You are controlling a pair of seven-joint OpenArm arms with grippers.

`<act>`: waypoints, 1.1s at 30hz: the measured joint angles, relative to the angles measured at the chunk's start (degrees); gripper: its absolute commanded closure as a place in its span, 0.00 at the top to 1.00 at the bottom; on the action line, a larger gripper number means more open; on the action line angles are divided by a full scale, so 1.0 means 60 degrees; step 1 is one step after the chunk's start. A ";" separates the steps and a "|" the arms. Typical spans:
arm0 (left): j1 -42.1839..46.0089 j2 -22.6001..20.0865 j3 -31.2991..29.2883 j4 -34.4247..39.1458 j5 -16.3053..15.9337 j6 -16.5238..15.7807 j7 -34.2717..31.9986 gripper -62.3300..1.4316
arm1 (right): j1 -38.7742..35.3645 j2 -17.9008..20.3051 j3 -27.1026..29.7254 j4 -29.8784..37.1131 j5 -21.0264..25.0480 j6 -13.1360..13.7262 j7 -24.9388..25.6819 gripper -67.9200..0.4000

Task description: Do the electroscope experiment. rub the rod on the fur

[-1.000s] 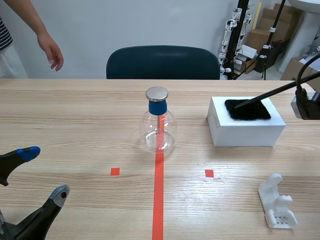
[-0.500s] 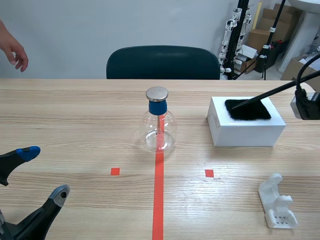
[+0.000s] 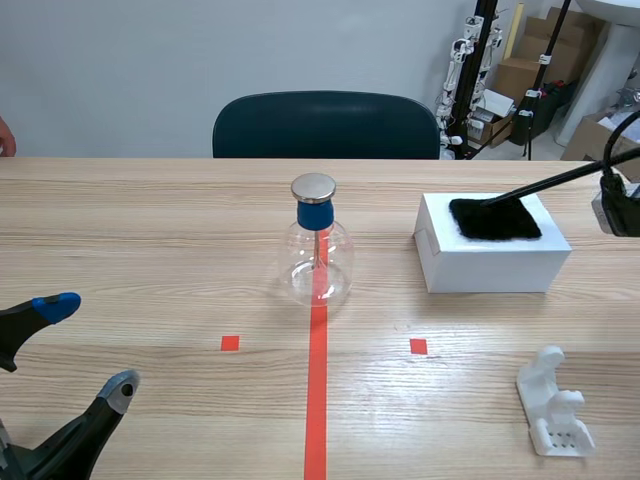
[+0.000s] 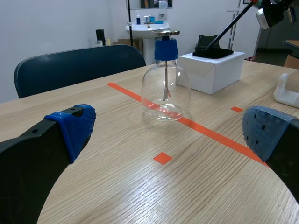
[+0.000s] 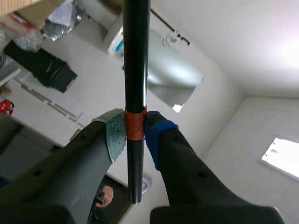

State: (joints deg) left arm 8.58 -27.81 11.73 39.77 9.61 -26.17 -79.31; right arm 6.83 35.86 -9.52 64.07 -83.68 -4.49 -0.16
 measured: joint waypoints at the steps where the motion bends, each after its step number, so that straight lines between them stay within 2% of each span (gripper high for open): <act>1: 0.0000 0.0004 0.0000 0.0000 0.0000 0.0000 -0.0004 1.00 | 0.0018 0.0004 0.0015 0.0000 0.0000 -0.0040 0.0306 0.04; 5: 0.0000 0.0000 0.0000 0.0000 0.0000 0.0000 -0.0004 1.00 | 0.0022 -0.0025 0.0011 0.0011 0.0000 -0.0055 0.0113 0.04; 9: 0.0000 0.0000 0.0000 0.0000 0.0000 0.0000 -0.0004 1.00 | 0.0015 -0.0080 -0.0015 0.0011 0.0000 0.0066 -0.1264 0.04; 11: 0.0000 0.0004 0.0000 0.0000 0.0000 0.0000 -0.0004 1.00 | 0.0015 -0.0047 -0.0015 0.0011 0.0000 0.0113 -0.1552 0.04; 13: 0.0000 0.0000 0.0000 0.0000 0.0000 0.0000 -0.0004 1.00 | 0.0015 -0.0022 -0.0015 0.0011 0.0000 0.0113 -0.1351 0.04; 18: 0.0000 0.0000 0.0000 0.0000 0.0000 0.0000 -0.0004 1.00 | 0.0022 -0.0025 -0.0015 0.0011 0.0000 -0.0076 0.0255 0.04; 21: 0.0004 0.0000 0.0000 0.0000 0.0000 0.0000 0.0000 1.00 | 0.0022 -0.0047 -0.0015 0.0011 0.0000 -0.0102 0.0226 0.04; 24: 0.0000 0.0000 0.0000 0.0000 0.0000 0.0000 -0.0004 1.00 | 0.0007 -0.0044 0.0004 0.0062 0.0058 -0.0237 -0.0353 0.04; 28: 0.0000 0.0000 0.0000 0.0000 0.0000 0.0000 -0.0004 1.00 | -0.0499 -0.0051 0.0787 0.0765 0.1300 -0.0244 -0.0368 0.04; 33: 0.0000 0.0000 0.0000 0.0000 0.0000 0.0000 -0.0004 1.00 | -0.1738 -0.0047 0.2178 0.2637 0.2641 -0.0244 -0.0302 0.04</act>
State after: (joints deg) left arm 8.58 -27.81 11.73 39.77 9.61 -26.17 -79.33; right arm -3.60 35.57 3.55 79.90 -67.83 -5.96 -1.98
